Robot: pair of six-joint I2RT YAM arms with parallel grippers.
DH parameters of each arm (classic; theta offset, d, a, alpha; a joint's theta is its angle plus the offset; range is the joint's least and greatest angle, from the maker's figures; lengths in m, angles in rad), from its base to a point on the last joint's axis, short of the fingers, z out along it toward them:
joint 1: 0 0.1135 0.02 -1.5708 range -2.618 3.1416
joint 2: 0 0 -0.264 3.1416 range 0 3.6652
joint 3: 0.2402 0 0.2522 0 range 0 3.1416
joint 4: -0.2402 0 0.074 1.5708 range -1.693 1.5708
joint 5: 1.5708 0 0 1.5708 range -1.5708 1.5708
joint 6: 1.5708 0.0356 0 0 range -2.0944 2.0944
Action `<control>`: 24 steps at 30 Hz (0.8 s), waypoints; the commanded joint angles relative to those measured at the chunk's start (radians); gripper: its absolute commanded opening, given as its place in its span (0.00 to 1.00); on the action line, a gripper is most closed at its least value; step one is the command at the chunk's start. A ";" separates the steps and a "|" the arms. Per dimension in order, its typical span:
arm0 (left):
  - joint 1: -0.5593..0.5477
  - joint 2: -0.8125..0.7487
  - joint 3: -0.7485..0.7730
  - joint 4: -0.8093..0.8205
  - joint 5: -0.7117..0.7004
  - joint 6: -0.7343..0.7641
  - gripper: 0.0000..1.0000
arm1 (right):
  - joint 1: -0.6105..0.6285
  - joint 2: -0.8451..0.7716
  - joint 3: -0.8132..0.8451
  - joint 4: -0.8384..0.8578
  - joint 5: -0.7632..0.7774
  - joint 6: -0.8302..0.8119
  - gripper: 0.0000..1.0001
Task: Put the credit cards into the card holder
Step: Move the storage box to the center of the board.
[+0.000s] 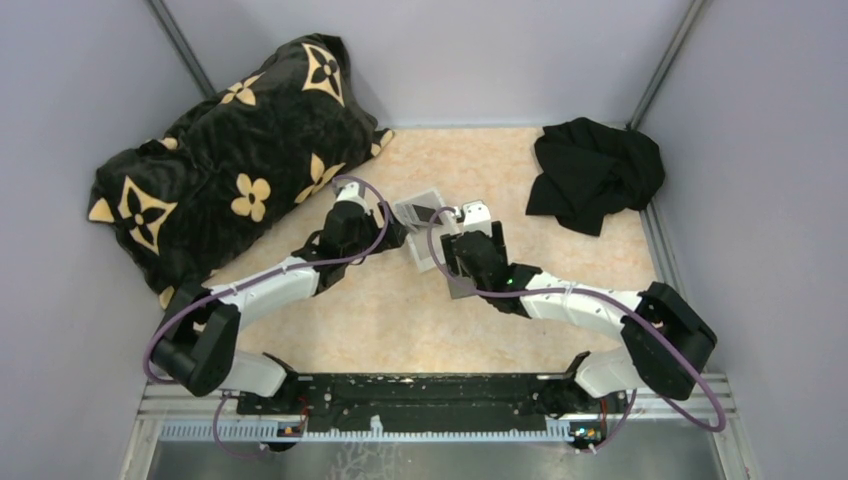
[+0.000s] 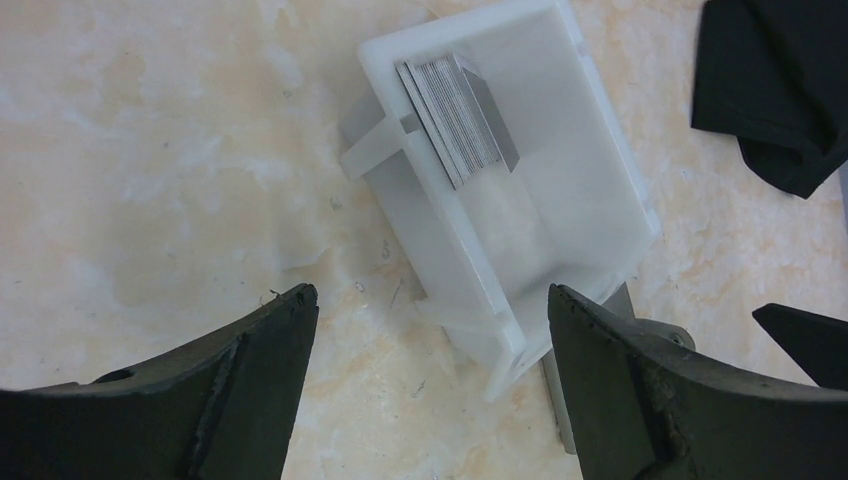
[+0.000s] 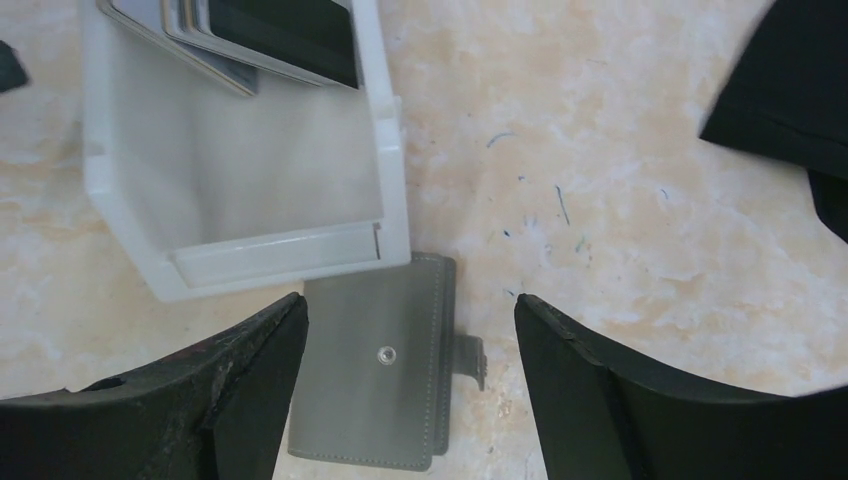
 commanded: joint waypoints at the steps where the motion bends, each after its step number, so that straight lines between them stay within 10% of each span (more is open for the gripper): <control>1: -0.018 0.034 0.043 0.020 0.012 -0.003 0.90 | -0.028 0.018 0.007 0.128 -0.107 -0.053 0.76; 16: -0.025 0.067 0.057 0.028 0.006 0.003 0.90 | -0.157 0.228 0.109 0.301 -0.250 -0.109 0.67; 24: -0.026 0.065 0.057 0.027 0.003 0.003 0.90 | -0.221 0.300 0.164 0.327 -0.344 -0.106 0.45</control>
